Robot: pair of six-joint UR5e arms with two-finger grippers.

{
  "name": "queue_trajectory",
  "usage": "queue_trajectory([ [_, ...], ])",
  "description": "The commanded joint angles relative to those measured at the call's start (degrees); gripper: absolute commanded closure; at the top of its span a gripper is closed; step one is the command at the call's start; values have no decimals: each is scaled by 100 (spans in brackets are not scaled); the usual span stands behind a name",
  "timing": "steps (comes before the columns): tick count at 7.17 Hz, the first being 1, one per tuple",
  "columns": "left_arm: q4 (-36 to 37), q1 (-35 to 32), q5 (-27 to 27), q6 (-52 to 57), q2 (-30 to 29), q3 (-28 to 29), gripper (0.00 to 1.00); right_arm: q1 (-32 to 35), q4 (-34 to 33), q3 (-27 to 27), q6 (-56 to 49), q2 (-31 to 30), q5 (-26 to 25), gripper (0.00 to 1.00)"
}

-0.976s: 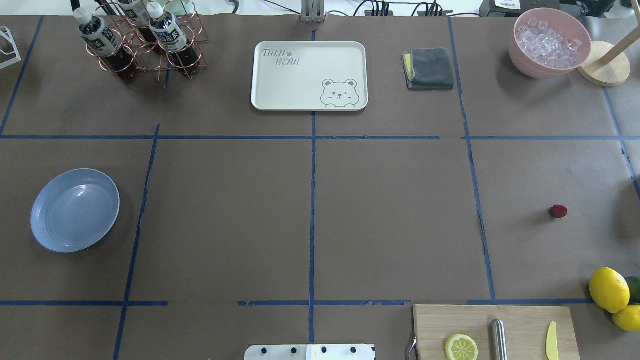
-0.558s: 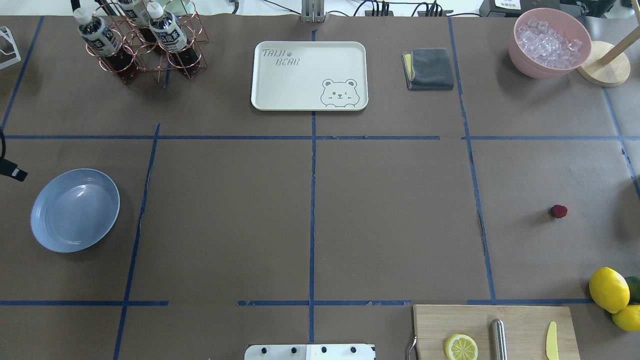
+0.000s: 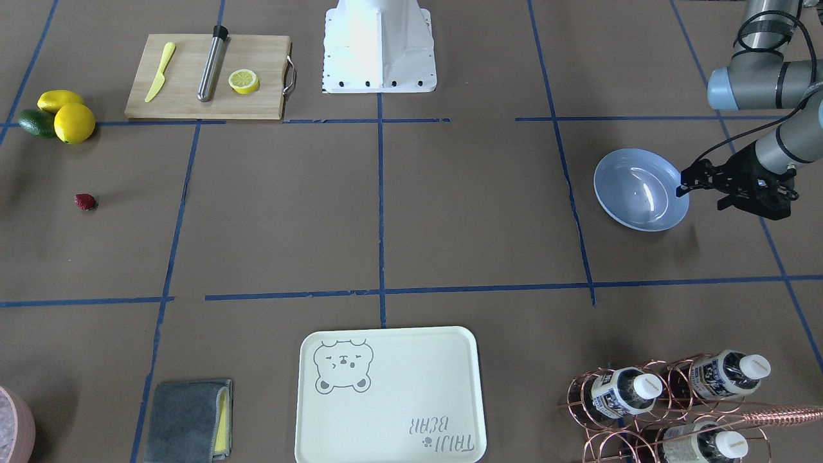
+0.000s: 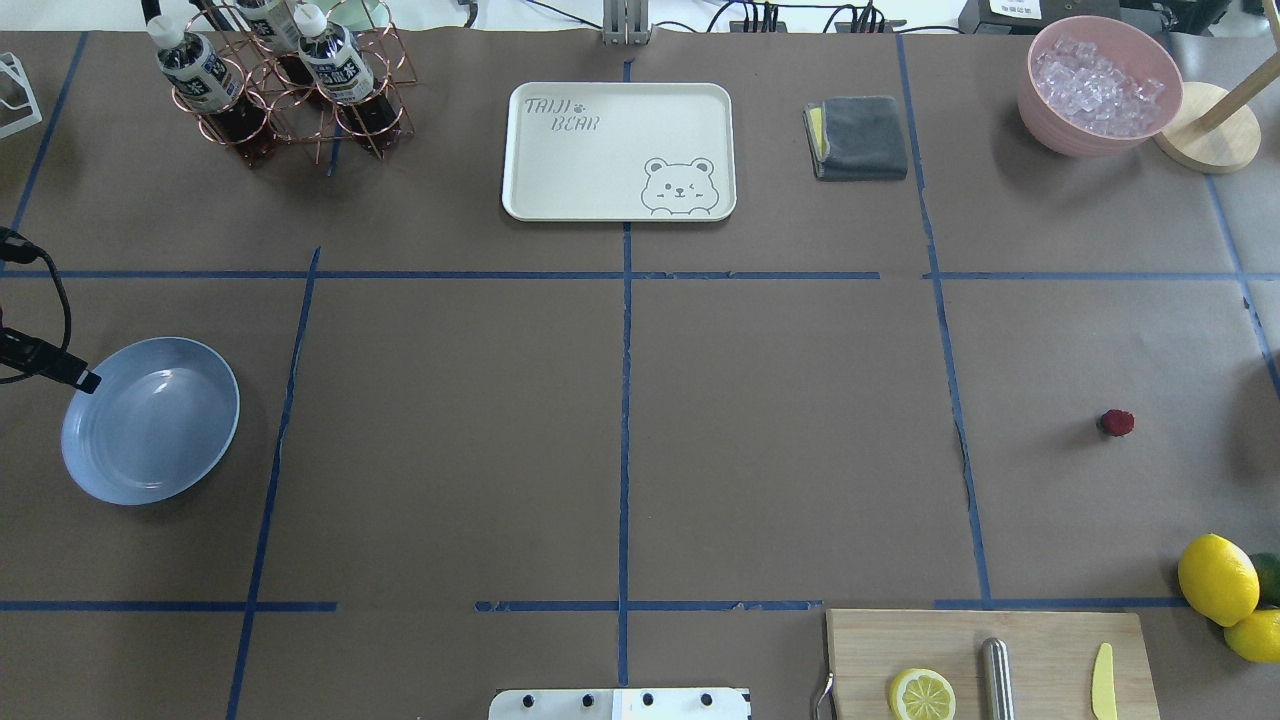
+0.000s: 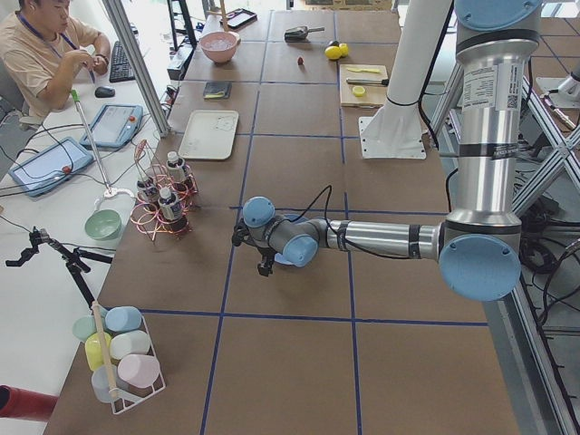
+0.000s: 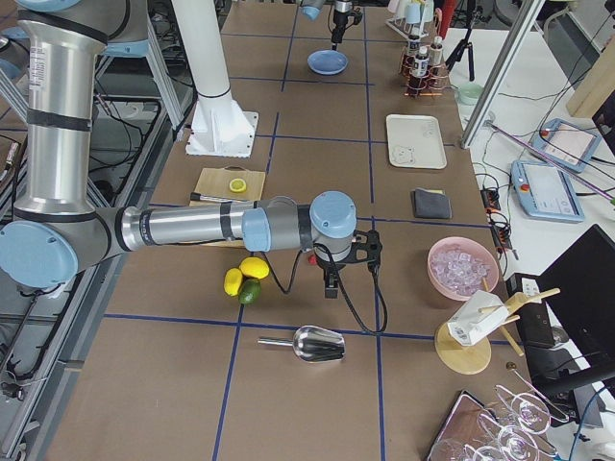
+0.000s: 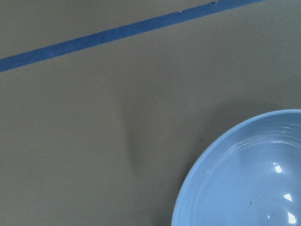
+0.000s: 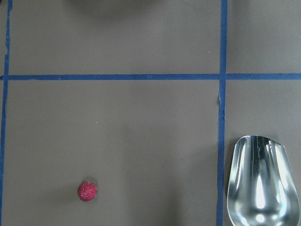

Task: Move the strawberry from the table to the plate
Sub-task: 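Lower the left gripper to the rim of the light blue plate and grip it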

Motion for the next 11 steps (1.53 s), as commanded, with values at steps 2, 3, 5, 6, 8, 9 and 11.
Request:
queue_trajectory([
  [2, -5, 188, 7, 5, -18, 84, 11, -19, 54, -8, -1, -45, -2, 0],
  [3, -5, 240, 7, 13, -10, 110, 18, -11, 54, -8, -1, -37, -3, 0],
  [5, -5, 240, 7, 22, -1, 146, 26, -19, 54, -8, -10, -37, -3, 0],
  [6, -5, 240, 7, 14, -9, 146, 26, -19, 54, -8, -10, -37, -3, 0],
  [8, -5, 284, 7, 5, -27, 189, 29, -54, 63, 1, -10, -37, -3, 0],
  [9, -5, 284, 7, 13, -27, 216, 30, -98, 63, 1, -18, -10, -3, 0],
  [11, -5, 284, 7, 14, -71, 251, 51, -107, 202, 1, -18, -19, -3, 0],
])
